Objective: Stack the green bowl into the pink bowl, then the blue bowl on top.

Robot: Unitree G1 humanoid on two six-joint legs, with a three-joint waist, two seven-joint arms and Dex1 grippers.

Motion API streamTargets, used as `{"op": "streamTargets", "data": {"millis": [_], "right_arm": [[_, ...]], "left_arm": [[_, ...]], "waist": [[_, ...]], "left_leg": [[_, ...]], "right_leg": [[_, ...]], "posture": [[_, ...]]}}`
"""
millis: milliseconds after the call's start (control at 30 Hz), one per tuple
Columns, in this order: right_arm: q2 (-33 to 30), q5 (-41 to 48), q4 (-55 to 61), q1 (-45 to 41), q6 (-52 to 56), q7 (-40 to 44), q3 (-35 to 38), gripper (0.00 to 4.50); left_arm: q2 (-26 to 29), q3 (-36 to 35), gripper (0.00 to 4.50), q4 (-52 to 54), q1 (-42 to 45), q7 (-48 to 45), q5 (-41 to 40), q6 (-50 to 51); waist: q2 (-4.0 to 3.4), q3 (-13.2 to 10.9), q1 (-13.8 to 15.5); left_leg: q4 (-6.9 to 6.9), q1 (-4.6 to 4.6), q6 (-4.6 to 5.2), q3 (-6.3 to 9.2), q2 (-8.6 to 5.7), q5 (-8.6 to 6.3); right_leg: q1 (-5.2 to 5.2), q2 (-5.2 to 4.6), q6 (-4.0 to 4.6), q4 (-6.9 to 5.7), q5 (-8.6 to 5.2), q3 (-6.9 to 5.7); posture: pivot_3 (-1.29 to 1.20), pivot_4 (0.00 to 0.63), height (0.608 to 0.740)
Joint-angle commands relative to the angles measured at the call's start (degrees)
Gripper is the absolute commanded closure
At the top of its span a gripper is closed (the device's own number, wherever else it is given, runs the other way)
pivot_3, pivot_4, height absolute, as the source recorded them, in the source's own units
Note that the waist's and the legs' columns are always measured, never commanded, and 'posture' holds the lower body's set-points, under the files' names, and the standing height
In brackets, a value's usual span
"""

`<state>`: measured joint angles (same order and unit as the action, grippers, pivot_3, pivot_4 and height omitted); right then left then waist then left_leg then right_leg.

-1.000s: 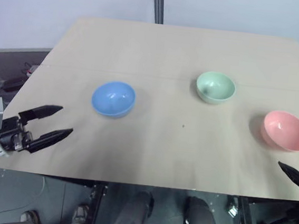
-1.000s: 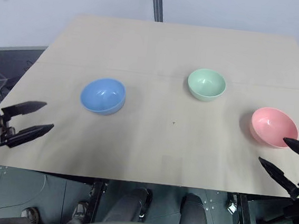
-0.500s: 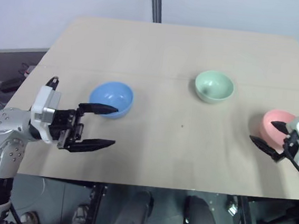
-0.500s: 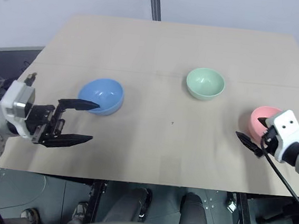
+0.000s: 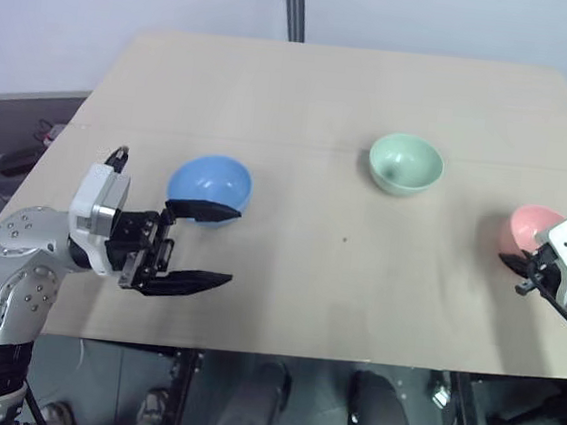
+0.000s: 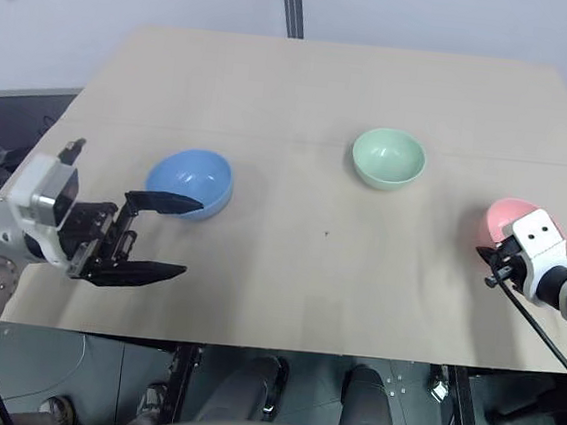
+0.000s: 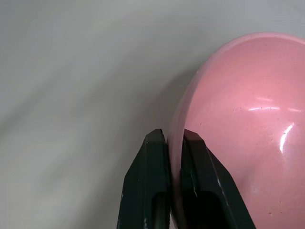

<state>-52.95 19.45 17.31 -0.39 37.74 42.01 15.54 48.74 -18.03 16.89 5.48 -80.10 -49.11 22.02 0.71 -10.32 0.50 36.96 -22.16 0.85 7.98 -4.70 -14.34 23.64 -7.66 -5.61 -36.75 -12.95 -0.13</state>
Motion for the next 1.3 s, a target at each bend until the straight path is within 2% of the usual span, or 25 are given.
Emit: {"op": "streamTargets", "data": {"millis": [33, 133, 233, 400, 533, 567, 600, 633, 833, 967, 1067, 1133, 1200, 1300], "right_arm": [[-0.83, 3.06, 7.93, -1.13, 0.97, 2.40, -0.64, 4.48], [0.17, 4.05, 14.86, -2.81, 0.87, 3.79, -6.35, 4.48], [4.36, 2.70, 18.66, -7.99, 0.96, 2.51, -16.17, 4.48], [14.14, -7.22, 11.49, -17.77, -2.10, -0.30, -33.86, 4.48], [19.07, -10.35, 3.84, -23.57, -2.01, 0.40, -39.16, 4.48], [19.92, -10.28, 2.47, -24.93, -1.53, 1.12, -39.62, 4.48], [20.03, -10.11, 2.06, -25.82, -1.07, 2.34, -40.01, 3.74], [20.01, -9.91, 2.11, -26.28, -0.67, 3.14, -40.06, 3.41], [20.24, -9.21, 8.30, -27.94, 1.75, 1.31, -35.27, 0.72], [18.06, -7.05, 12.54, -29.77, 2.75, 1.57, -28.49, 0.72], [14.30, -7.85, 9.40, -32.75, -0.31, 3.58, -25.31, 0.72], [11.53, -10.62, 3.31, -34.67, -4.89, 4.55, -25.43, 0.72], [8.29, -16.47, -7.51, -36.69, -16.37, 6.21, -28.24, 0.72], [7.31, -22.52, -21.77, -40.43, -29.52, 7.61, -31.65, 0.72]], "left_arm": [[-0.24, -1.70, 0.00, 1.34, -0.14, 0.84, -0.46, -0.44], [-0.36, -1.50, 0.00, 1.05, -0.15, 1.32, -0.07, -0.61], [-0.59, -1.10, 0.00, 1.33, 0.03, 2.22, 0.09, -0.49], [-0.84, -1.00, 0.00, 2.46, -0.68, 3.25, 0.39, -0.56], [-0.94, -1.39, 0.00, 4.19, -1.81, 4.29, -0.20, -0.08], [-0.90, -1.59, 0.00, 4.71, -2.01, 4.71, -0.66, 0.31], [-0.85, -1.78, 0.00, 5.13, -2.18, 5.13, -1.02, 0.64], [-0.80, -1.87, 0.00, 5.38, -2.29, 5.39, -1.18, 0.80], [-1.19, -1.53, 0.00, 6.80, -2.31, 8.03, -1.91, 2.00], [-2.50, -1.18, 0.00, 6.81, -1.73, 12.66, -0.26, 2.06], [-3.76, -0.94, 0.00, 7.34, -1.60, 17.48, 0.78, 2.65], [-4.29, -0.72, 0.00, 7.85, -1.61, 20.67, 1.68, 3.18], [-4.59, -0.78, 0.00, 8.34, -1.78, 23.67, 2.60, 3.81], [-4.54, -1.12, 0.00, 8.68, -2.00, 25.00, 2.53, 4.18]], "waist": [[0.00, 0.00, -0.01], [0.00, 0.00, -0.31], [0.01, 0.00, -0.78], [0.07, -0.03, -1.30], [0.14, 0.01, -1.29], [0.16, 0.02, -1.29], [0.15, 0.02, -1.31], [0.14, 0.01, -1.30], [0.12, 0.00, -1.26], [0.09, -0.02, -1.23], [0.09, -0.02, -1.21], [0.11, -0.01, -1.22], [0.12, -0.01, -1.26], [0.11, -0.02, -1.40]], "left_leg": [[0.01, 0.00, 0.00, 0.00, 0.00, 0.00], [0.03, 0.01, 0.00, 0.00, 0.04, 0.00], [0.03, 0.00, 0.00, 0.02, 0.07, 0.00], [0.10, -0.01, -0.02, 0.05, 0.04, 0.00], [0.12, -0.02, -0.03, 0.08, 0.01, 0.01], [0.12, -0.01, -0.03, 0.09, 0.00, 0.01], [0.12, 0.02, -0.03, 0.09, 0.00, 0.01], [0.12, 0.02, -0.03, 0.09, 0.01, 0.01], [0.11, -0.03, -0.06, 0.16, -0.01, 0.00], [0.11, -0.02, -0.07, 0.16, -0.01, -0.01], [0.12, -0.02, -0.06, 0.15, -0.03, -0.02], [0.13, -0.01, -0.06, 0.14, -0.05, -0.02], [0.14, 0.01, -0.06, 0.10, -0.06, -0.01], [0.13, 0.03, -0.07, -0.15, -0.06, -0.01]], "right_leg": [[0.00, 0.01, 0.00, 0.00, 0.00, 0.00], [0.00, 0.06, 0.00, -0.01, 0.00, 0.00], [0.00, 0.07, 0.00, -0.01, 0.00, -0.01], [0.01, 0.07, 0.01, -0.02, 0.01, -0.01], [0.02, 0.07, 0.04, -0.01, 0.03, 0.00], [0.01, 0.08, 0.05, -0.01, 0.04, 0.00], [0.01, 0.08, 0.06, -0.02, 0.04, 0.00], [0.01, 0.09, 0.07, -0.02, 0.05, 0.00], [0.04, 0.12, 0.10, -0.03, 0.06, -0.03], [0.05, 0.14, 0.10, -0.03, 0.06, -0.03], [0.04, 0.16, 0.09, -0.03, 0.06, -0.03], [0.02, 0.17, 0.09, -0.03, 0.07, -0.03], [0.01, 0.17, 0.09, -0.03, 0.07, -0.03], [0.02, 0.18, 0.10, -0.03, 0.07, 0.00]], "posture": [[0.00, 0.150, 0.740], [0.00, 0.150, 0.740], [0.00, 0.150, 0.740], [0.00, 0.150, 0.740], [0.00, 0.150, 0.740], [0.00, 0.150, 0.740], [0.00, 0.150, 0.740], [0.00, 0.150, 0.740], [0.00, 0.150, 0.740], [0.00, 0.150, 0.740], [0.00, 0.150, 0.740], [0.00, 0.150, 0.740], [0.00, 0.150, 0.740], [0.00, 0.150, 0.740]]}}
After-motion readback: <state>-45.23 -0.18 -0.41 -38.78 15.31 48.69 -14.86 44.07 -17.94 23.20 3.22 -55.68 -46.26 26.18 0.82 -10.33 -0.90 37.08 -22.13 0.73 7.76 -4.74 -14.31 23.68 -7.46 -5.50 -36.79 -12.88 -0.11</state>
